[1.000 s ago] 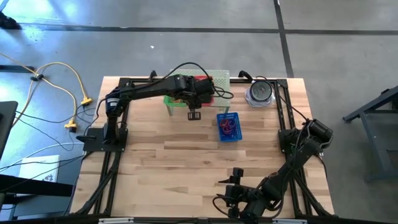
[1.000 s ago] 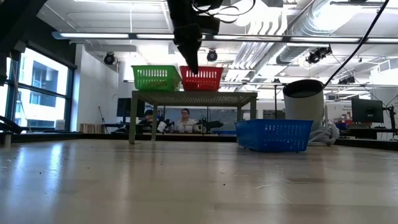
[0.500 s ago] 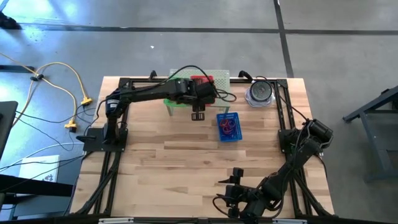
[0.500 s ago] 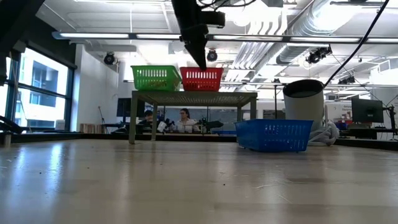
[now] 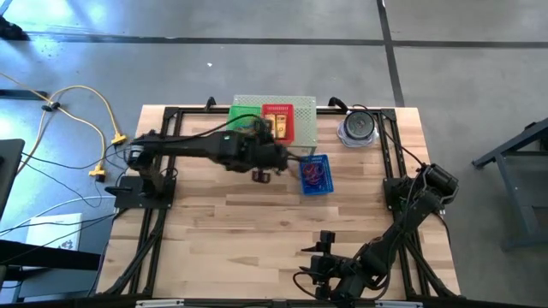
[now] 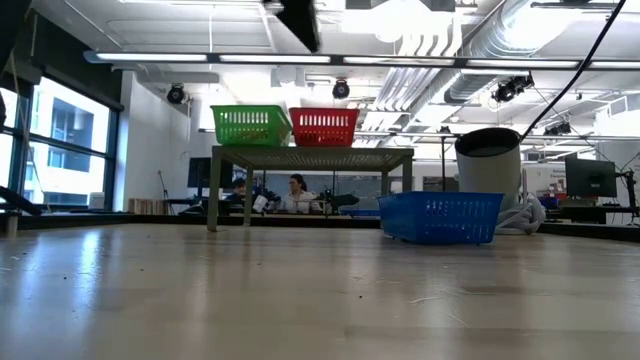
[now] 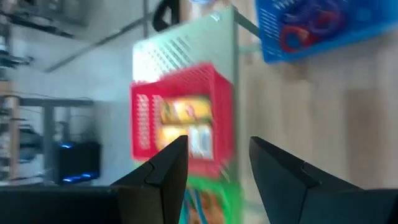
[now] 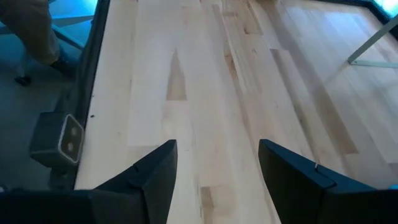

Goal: Pick & Place Office Desk Supplies
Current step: Put the blue bin on the shelf

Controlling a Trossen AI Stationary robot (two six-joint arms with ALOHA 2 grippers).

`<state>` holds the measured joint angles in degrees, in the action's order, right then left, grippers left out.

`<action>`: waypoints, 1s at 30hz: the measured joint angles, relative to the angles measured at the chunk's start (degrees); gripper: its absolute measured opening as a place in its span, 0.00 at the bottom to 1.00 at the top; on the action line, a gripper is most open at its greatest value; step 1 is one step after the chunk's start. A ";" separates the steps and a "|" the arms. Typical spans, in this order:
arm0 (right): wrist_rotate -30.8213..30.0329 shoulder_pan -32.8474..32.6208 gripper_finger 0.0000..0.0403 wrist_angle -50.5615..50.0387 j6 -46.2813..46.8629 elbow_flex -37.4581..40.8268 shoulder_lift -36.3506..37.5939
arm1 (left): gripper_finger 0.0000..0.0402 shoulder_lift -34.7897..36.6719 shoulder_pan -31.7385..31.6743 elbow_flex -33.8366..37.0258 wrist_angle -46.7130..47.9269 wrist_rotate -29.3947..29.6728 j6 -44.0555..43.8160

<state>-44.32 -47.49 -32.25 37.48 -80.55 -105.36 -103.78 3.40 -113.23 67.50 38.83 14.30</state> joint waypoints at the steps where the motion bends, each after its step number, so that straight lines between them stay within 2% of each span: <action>1: 0.73 0.12 0.53 0.09 0.10 0.00 0.00 | 0.40 1.10 0.80 0.00 2.48 -1.12 -1.97; 3: 3.11 0.39 0.53 0.25 0.14 0.00 0.00 | 0.40 3.64 1.80 0.00 8.57 -6.13 -6.67; 6: 5.72 0.61 0.53 0.17 -0.17 0.00 0.00 | 0.40 7.34 1.95 0.12 15.91 -19.13 -14.03; 8: 6.98 1.21 0.53 -0.71 -1.35 0.00 0.00 | 0.40 9.60 1.29 0.76 17.55 -28.48 -16.66; 10: 7.59 1.64 0.53 -4.10 -0.99 0.00 0.50 | 0.40 11.23 1.23 2.09 17.04 -33.84 -17.62; 12: 9.73 2.68 0.53 -9.30 2.81 -0.01 1.96 | 0.40 12.52 1.83 3.77 16.95 -33.75 -19.68; 14: 13.41 4.08 0.53 -15.43 8.90 -0.09 3.68 | 0.40 14.02 2.44 6.38 16.88 -30.90 -22.11; 18: 19.59 6.58 0.53 -27.51 16.89 -0.10 6.62 | 0.40 17.75 3.41 15.10 15.29 -27.46 -24.93; 22: 20.80 8.91 0.53 -36.32 13.06 -0.04 7.66 | 0.40 22.99 4.19 26.84 10.65 -27.45 -26.40; 25: 19.95 11.60 0.53 -39.47 7.92 -0.07 7.65 | 0.40 26.79 4.98 35.42 5.84 -28.78 -30.83; 30: 19.86 17.96 0.53 -38.77 -1.50 -0.04 6.92 | 0.40 31.28 8.87 47.22 -3.10 -31.71 -37.04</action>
<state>-24.45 -29.53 -71.01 35.99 -80.60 -98.44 -72.50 12.27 -66.01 64.40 7.12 -22.74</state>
